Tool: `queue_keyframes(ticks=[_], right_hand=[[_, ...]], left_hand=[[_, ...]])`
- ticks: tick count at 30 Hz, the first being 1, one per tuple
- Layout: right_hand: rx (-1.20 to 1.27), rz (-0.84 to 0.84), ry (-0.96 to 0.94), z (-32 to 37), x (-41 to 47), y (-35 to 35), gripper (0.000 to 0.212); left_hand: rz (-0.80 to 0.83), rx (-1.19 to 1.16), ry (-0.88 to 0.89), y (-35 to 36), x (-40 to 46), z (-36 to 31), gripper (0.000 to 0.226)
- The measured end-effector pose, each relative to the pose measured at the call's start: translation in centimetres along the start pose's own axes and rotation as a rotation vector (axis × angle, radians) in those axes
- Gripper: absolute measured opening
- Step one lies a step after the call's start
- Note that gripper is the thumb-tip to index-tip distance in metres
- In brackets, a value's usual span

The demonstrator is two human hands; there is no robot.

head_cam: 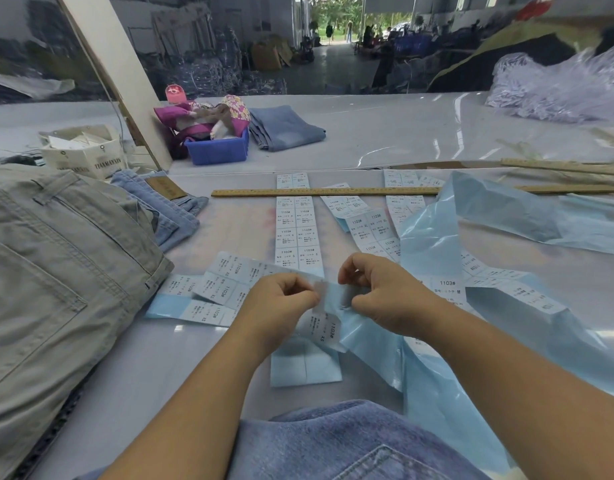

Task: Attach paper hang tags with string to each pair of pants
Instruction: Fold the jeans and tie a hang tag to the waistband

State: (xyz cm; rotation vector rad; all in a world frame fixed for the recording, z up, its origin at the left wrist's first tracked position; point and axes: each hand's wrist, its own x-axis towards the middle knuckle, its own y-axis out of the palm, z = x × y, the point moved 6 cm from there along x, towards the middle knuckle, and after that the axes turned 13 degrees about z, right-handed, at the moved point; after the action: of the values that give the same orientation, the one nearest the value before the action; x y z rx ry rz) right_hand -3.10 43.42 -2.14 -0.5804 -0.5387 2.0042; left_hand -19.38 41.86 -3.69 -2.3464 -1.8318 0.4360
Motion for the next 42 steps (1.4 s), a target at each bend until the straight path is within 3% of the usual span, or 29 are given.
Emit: queue_keyframes(ticks=[7, 15, 19, 22, 27, 32, 38, 42], right_hand=[[-0.223, 0.012, 0.068, -1.2, 0.3, 0.5, 0.026], [-0.507, 0.036, 0.163, -1.8, 0.6, 1.6, 0.022], [-0.755, -0.039, 0.164, -1.1, 0.8, 1.8, 0.045], [-0.794, -0.221, 0.009, 1.2, 0.2, 0.6, 0.037], [-0.707, -0.375, -0.333, 7.0, -3.3, -2.9, 0.014], [-0.804, -0.415, -0.42, 10.1, -11.1, -6.0, 0.025], [-0.637, -0.688, -0.39, 8.9, -22.3, -9.5, 0.017], [-0.425, -0.785, -0.327, 5.8, -29.9, -11.5, 0.017]], left_hand=[[-0.071, -0.141, -0.044, -0.7, 0.1, 0.2, 0.018], [-0.198, -0.273, 0.063, -1.8, -0.2, -0.4, 0.02], [-0.271, -0.379, 0.112, -2.4, -0.3, -0.9, 0.03], [-0.301, -0.383, 0.091, -2.5, -0.5, -1.3, 0.04], [-0.355, -0.336, 0.109, -2.4, -1.7, -5.2, 0.026], [-0.102, -0.259, 0.161, 3.3, -4.9, -13.2, 0.022], [0.203, -0.311, 0.136, 12.6, -9.6, -19.6, 0.024], [0.398, -0.339, 0.083, 18.6, -12.3, -22.3, 0.025]])
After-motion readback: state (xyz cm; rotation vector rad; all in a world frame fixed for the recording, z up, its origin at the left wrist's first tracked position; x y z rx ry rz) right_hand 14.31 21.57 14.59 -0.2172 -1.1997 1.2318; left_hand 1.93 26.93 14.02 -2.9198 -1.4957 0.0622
